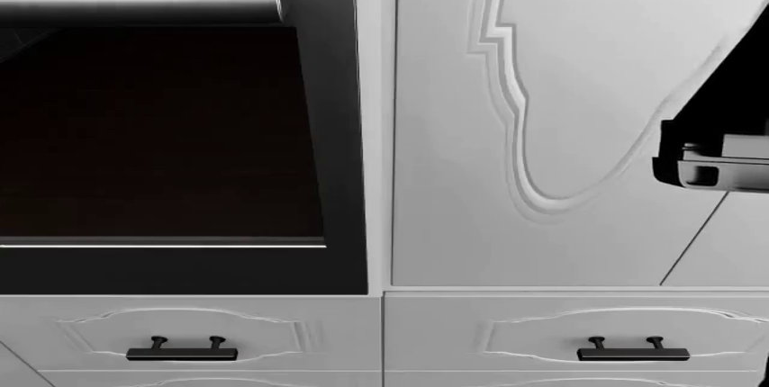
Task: Open the microwave door
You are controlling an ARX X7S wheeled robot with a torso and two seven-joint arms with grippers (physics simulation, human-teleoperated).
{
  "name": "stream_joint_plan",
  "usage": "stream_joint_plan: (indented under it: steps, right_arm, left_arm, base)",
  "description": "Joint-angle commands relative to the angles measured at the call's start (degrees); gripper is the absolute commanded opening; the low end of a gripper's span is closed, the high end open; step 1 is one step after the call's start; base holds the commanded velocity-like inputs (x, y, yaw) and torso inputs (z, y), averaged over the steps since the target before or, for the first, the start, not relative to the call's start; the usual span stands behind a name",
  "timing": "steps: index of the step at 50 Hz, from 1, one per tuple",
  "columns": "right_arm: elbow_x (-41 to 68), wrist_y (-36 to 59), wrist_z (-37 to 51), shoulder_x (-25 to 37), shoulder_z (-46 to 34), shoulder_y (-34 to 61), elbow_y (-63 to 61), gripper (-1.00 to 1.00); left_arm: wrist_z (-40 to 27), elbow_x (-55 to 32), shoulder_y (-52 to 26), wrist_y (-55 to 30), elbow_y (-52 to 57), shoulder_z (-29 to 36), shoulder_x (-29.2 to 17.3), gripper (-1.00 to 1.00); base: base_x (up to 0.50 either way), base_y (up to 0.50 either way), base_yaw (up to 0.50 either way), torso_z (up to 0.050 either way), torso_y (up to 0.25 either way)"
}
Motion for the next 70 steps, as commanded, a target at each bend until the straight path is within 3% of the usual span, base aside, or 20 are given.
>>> stream_joint_plan:
  steps: [1,35,57,70]
  right_arm:
    - [-0.6,-1.0,-0.3,-0.3,-0.5,-0.4,0.5,1.0]
    - [-0.8,-2.8,-0.5,-0.4,-0.9,-0.6,1.5,1.0]
    - [-0.3,-1.4,0.1,0.2,-1.5,1.0,0.5,1.0]
    - [-0.1,0.4,0.4,-0.4,-2.7,3.2,0.2,1.0]
  left_arm:
    - [-2.2,7.4,-2.5,3.4,-8.4,4.4,-1.8,1.0]
    - [-2.3,16.5,-4.9,2.7,-19.0,10.3,-11.9,1.0]
    - [0.3,20.6,-4.1,-2.7,-15.4,12.7,-22.5,1.0]
    - [6.0,24.6,-6.0,-7.6,-12.7,16.7,-30.7,1.0]
  base:
    - [0.0,0.0,0.0,0.0,0.0]
    - [0.0,0.0,0.0,0.0,0.0]
    - [0.0,0.0,0.0,0.0,0.0]
    - [0.0,0.0,0.0,0.0,0.0]
